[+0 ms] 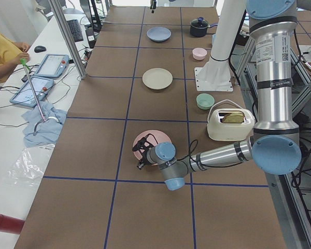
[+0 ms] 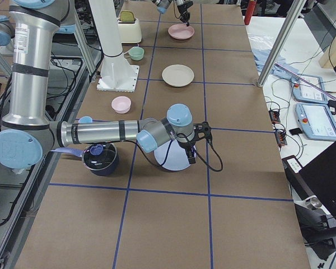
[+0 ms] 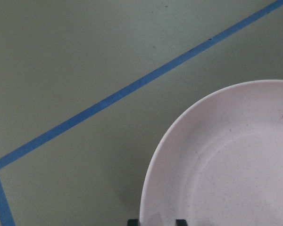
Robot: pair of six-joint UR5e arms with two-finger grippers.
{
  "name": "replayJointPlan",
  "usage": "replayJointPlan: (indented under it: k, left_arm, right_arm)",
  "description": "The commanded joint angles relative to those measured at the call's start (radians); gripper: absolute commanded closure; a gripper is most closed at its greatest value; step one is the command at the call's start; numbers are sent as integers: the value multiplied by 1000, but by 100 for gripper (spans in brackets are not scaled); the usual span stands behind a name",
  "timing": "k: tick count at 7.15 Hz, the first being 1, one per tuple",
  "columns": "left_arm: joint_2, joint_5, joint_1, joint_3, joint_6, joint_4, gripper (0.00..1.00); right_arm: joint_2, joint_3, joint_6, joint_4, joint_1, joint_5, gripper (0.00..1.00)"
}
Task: Stack three plates with pink and blue
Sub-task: 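Grip the pink plate rim with the left gripper and carry it toward the cream plate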
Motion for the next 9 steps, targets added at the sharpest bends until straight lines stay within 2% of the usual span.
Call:
replayJointPlan:
  k: [1,2,3,5,6,7,9]
  left_arm:
    - [-3,-120,-7,-68,-3,5,100]
    - [-8,-185,-25,-96,-4,11,100]
    - [-24,-190,-44,-151,-6,76,100]
    - [-46,-190,-44,-431,-102,398,100]
    - [-75,-183,-35,-542,-222,498,100]
    - [-131,-175,19,-572,-322,531,100]
    - [-275,-16,230,-567,-551,575,100]
  right_arm:
    - [-6,0,0,5,0,0,0]
    - [-8,0,-2,6,0,2,0]
    - [-11,-2,-2,11,0,0,0]
    - [-12,-2,-2,11,0,0,0]
    - [-12,0,-3,11,0,2,0]
    - [-15,-2,-3,11,0,2,0]
    - [-17,-2,-2,11,0,2,0]
